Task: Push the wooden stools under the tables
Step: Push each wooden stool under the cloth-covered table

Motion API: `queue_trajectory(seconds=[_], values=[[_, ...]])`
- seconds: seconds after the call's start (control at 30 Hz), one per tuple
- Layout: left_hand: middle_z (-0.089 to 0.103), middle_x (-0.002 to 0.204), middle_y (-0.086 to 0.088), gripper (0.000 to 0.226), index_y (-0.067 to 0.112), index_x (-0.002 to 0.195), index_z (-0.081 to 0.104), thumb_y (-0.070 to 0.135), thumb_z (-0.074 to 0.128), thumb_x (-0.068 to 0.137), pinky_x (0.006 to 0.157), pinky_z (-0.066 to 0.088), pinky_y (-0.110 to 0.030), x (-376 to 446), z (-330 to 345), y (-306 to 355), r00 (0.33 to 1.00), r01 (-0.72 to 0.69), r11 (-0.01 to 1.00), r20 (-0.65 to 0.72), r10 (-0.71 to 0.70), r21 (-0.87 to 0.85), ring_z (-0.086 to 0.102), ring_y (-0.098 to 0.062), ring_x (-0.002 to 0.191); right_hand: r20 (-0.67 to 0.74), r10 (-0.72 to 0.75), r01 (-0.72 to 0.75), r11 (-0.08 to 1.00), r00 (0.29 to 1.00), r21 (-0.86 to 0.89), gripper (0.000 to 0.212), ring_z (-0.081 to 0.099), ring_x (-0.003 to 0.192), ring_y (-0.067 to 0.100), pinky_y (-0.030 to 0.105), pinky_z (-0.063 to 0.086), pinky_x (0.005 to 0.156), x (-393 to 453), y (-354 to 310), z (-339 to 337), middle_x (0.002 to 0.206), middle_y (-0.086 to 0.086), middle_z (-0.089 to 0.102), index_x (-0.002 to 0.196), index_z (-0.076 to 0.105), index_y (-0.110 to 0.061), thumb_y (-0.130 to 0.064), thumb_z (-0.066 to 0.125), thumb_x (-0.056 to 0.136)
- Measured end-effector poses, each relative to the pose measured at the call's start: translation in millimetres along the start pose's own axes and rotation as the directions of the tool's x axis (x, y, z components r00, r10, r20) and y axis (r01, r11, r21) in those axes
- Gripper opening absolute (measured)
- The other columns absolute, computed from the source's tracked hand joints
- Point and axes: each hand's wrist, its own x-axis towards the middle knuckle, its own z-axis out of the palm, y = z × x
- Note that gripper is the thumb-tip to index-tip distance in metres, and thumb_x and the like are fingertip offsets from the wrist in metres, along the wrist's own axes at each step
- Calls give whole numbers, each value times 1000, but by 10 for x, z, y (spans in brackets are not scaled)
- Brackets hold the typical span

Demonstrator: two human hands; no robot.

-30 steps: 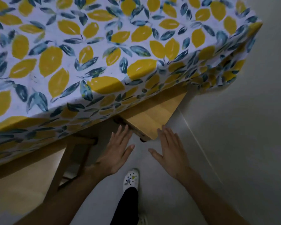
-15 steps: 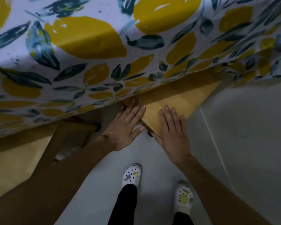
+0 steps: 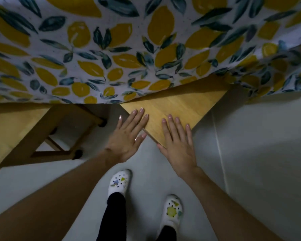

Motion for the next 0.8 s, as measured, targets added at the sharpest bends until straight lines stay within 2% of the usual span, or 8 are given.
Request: queue_trajectory(seconds=[0.13,0.23,0.33,0.43,0.5,0.63,0.7,0.8], values=[[-8,159,8,62,28,151,0,51,17,96,117,-5,-48,-294,329,517,988,139,990,-73,-136,36,-12,-9,145,-21,-175,174,984,984,-28,85,23,146,29,52,23,115,-286,405,24,158,11,26,150,28,-11,-54,60,84],[-12,159,7,65,26,150,-3,54,16,95,116,-9,-45,-499,509,898,982,180,983,-67,-178,31,-17,-10,144,32,-298,300,953,954,-42,85,20,147,27,50,21,116,-456,758,5,159,9,25,151,26,-14,-56,56,84],[-10,159,5,65,25,150,-2,54,16,96,116,-7,-44,-653,619,1148,991,127,992,-33,-126,15,-14,-12,145,121,-398,407,911,909,-64,79,14,148,27,49,18,117,-584,1107,-34,160,9,20,153,19,-14,-57,39,89],[-4,160,6,59,25,151,3,49,16,99,117,0,-43,-725,640,1170,1000,-16,999,-7,16,46,-2,-12,147,179,-450,468,881,875,-73,76,12,149,27,51,19,116,-707,1371,-112,161,9,16,153,18,-13,-55,34,92],[2,160,6,57,24,151,9,46,21,100,118,3,-43,-704,571,1066,997,-58,997,-44,61,57,4,-12,147,158,-426,435,900,891,-28,73,12,149,26,53,22,115,-782,1401,-186,161,8,17,152,21,-12,-50,37,92],[-4,160,-2,69,25,151,5,56,30,94,118,-3,-47,-625,422,643,992,87,989,-100,-76,120,-10,-23,146,116,-218,210,975,969,77,82,7,149,28,59,17,116,-865,956,-197,162,8,13,153,17,-13,-56,45,89],[-10,160,-6,74,25,151,0,61,27,92,117,-1,-50,-610,404,466,996,82,980,-53,-74,183,-14,-26,146,134,-135,130,990,982,45,85,2,149,30,58,9,118,-835,756,-128,163,6,8,154,11,-18,-65,39,90],[-11,159,-8,71,22,151,-2,58,20,94,117,3,-50,-571,427,393,999,44,975,-22,-40,220,-13,-27,146,158,-99,102,995,983,-10,79,5,149,28,58,10,117,-762,785,-90,163,2,10,154,13,-23,-69,28,91]])
